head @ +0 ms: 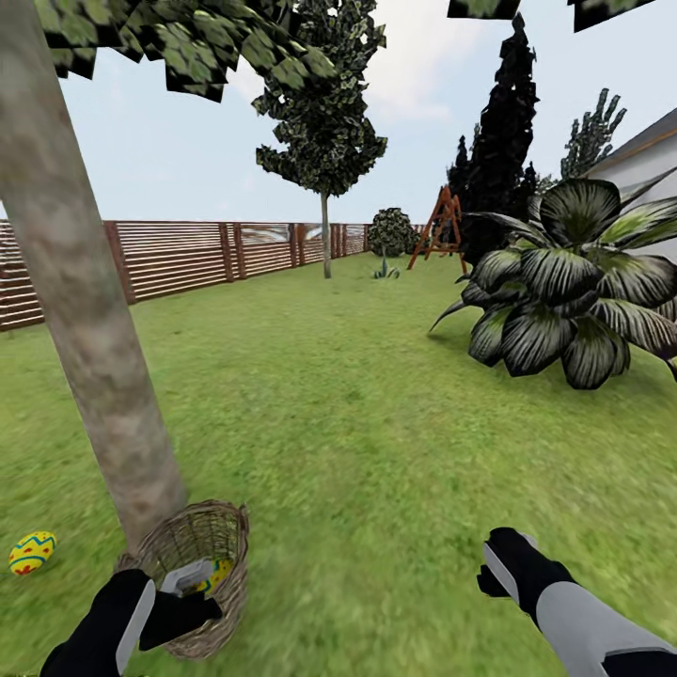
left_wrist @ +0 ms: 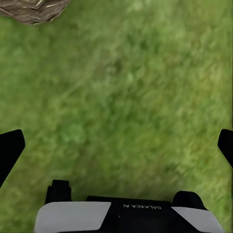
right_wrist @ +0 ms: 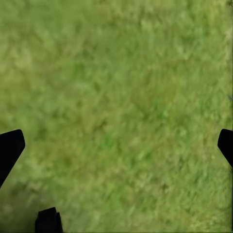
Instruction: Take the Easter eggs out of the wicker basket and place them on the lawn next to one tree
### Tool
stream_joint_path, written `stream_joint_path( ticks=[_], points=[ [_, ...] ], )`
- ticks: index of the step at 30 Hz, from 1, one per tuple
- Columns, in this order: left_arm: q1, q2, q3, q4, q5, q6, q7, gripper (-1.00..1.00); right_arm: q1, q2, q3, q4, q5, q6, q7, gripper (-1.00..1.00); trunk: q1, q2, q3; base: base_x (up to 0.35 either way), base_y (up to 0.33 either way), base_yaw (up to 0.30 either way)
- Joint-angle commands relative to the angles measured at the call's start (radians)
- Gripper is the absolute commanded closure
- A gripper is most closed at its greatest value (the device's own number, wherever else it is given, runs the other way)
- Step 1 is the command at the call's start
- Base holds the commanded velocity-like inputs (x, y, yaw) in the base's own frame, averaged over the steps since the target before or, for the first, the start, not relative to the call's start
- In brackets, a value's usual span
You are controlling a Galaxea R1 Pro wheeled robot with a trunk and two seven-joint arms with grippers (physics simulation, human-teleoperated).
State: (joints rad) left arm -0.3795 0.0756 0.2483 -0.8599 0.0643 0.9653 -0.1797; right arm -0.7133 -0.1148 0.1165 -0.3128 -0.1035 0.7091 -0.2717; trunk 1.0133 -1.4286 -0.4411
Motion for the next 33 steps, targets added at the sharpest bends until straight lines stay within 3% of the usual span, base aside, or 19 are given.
stream_joint_path(
  ticks=[1,33],
  points=[
    [-0.001,0.0,0.002,-0.001,0.006,0.006,0.002,-1.0,0.0,-0.001,0.008,0.001,-0.011,0.005,-0.006,-1.0,0.0,-0.001,-0.001,0.21,-0.264,0.288],
    [-0.001,-0.002,0.002,-0.002,0.008,0.006,0.004,-1.0,0.0,-0.006,0.008,-0.005,-0.011,-0.037,-0.006,-1.0,0.0,-0.001,-0.001,0.229,-0.261,0.288]
  ],
)
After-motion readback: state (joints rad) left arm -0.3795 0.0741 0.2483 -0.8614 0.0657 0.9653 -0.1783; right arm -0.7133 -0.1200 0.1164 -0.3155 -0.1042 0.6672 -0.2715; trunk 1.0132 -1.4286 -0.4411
